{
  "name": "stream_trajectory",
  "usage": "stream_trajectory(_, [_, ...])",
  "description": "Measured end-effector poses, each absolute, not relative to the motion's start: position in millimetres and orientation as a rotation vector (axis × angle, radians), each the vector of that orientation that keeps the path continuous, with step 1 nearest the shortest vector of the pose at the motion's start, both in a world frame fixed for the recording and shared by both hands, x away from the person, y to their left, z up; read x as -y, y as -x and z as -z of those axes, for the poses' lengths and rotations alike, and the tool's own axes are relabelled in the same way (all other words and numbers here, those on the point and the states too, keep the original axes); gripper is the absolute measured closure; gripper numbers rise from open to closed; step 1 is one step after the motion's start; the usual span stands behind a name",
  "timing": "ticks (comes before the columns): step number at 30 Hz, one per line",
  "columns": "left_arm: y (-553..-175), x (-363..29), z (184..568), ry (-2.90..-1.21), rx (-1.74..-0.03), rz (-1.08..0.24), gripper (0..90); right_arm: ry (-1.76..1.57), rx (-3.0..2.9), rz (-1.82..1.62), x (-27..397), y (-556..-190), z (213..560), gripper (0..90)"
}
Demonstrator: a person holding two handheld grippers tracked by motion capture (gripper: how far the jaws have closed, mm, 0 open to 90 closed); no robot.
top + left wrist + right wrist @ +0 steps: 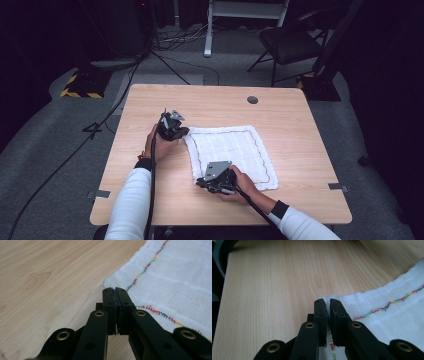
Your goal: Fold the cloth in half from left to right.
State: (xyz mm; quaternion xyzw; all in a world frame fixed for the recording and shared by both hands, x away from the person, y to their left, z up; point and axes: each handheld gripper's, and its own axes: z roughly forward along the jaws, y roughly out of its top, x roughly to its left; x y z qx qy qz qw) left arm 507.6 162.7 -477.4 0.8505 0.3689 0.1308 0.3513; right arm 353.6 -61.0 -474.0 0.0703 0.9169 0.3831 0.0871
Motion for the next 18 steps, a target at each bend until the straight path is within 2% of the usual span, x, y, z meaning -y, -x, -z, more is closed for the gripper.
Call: stream_trajectory(18, [-504.1,-173.7,474.3,-2.172,-0.964,-0.348,87.4,-0.191,-2.716,-1.155,57.3,-355.4,471.6,84.6])
